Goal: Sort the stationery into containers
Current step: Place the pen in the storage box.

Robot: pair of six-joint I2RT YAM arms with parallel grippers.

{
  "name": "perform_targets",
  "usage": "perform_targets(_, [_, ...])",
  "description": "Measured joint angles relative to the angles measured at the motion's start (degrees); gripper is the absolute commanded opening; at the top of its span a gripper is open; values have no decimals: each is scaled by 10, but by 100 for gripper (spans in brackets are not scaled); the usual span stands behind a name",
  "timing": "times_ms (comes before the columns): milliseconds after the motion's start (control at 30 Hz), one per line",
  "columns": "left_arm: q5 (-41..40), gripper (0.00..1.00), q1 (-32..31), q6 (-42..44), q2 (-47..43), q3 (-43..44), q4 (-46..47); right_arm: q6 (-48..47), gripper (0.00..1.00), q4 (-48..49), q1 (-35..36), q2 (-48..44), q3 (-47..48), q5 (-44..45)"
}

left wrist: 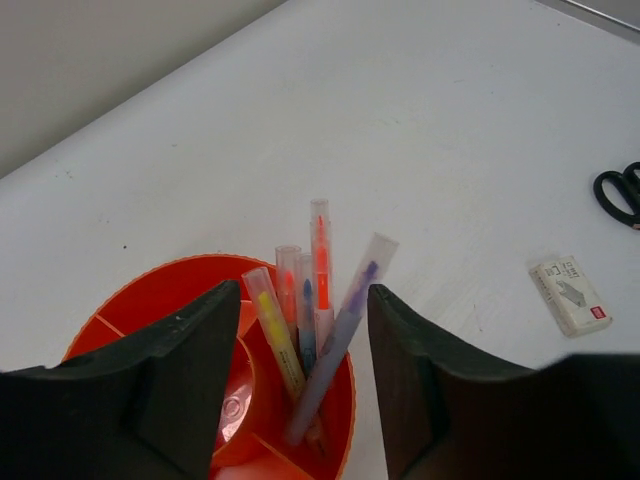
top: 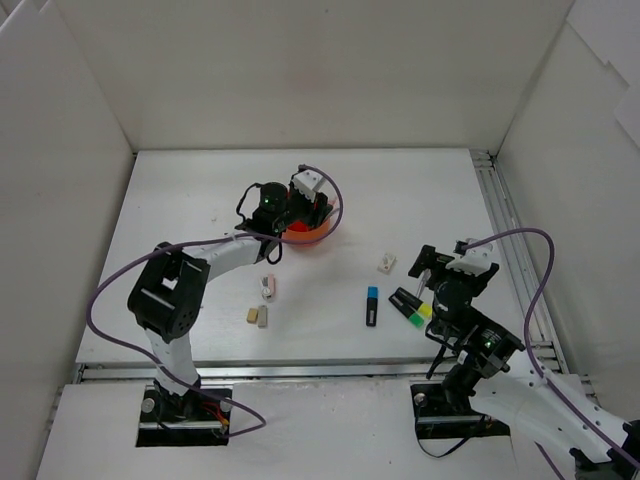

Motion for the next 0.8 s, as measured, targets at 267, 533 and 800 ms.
perform_targets(267, [-7, 99, -8, -5, -84, -37, -11, 26, 98, -26, -1, 25, 0, -40])
perform_targets(533, [-28, 100, -28, -17, -214, -88, -33, 60, 98, -51, -2, 143, 34, -110])
perform_targets(800, [-133, 99, -36, -78, -377, -206, -109, 100, 98, -59, -2, 309, 127, -151])
